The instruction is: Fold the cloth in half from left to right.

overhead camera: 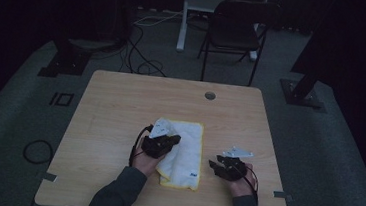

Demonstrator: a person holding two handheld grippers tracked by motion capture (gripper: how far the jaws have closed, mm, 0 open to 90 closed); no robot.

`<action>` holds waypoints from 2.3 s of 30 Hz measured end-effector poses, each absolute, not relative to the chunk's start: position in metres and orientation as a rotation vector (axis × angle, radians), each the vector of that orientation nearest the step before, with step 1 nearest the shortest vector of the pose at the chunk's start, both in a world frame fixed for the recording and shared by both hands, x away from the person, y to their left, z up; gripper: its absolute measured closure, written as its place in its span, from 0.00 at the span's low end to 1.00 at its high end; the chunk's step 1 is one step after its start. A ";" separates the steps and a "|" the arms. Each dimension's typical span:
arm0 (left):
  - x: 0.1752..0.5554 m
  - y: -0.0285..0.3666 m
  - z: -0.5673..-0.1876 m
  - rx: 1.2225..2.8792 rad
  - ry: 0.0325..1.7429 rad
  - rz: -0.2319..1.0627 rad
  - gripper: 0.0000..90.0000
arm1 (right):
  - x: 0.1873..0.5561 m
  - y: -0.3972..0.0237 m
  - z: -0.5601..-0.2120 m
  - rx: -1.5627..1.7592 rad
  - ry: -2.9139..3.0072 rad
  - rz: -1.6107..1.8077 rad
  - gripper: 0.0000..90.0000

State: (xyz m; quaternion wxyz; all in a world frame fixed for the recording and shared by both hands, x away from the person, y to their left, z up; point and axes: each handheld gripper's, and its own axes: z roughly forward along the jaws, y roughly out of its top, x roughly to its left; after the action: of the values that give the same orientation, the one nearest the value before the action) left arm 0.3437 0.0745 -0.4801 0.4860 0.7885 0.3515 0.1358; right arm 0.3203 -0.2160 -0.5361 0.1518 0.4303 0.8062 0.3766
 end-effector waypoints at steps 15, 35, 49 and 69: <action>0.346 0.053 -0.489 1.968 0.817 0.306 0.98 | 0.320 -0.216 -0.537 1.235 2.315 1.079 0.62; 0.350 0.037 -0.491 2.004 0.776 0.285 0.98 | 0.321 -0.216 -0.537 1.238 2.317 1.076 0.62; 0.354 0.022 -0.494 2.030 0.750 0.262 0.98 | 0.321 -0.216 -0.538 1.238 2.317 1.075 0.62; 0.363 0.014 -0.506 2.032 0.769 0.206 0.88 | 0.321 -0.217 -0.538 1.241 2.316 1.076 0.62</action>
State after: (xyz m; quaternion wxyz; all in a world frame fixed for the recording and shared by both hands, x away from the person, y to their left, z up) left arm 0.3626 0.0138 -0.5064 0.4615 0.8260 0.3127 0.0836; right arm 0.3211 -0.2168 -0.5380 0.1504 0.4320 0.8065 0.3747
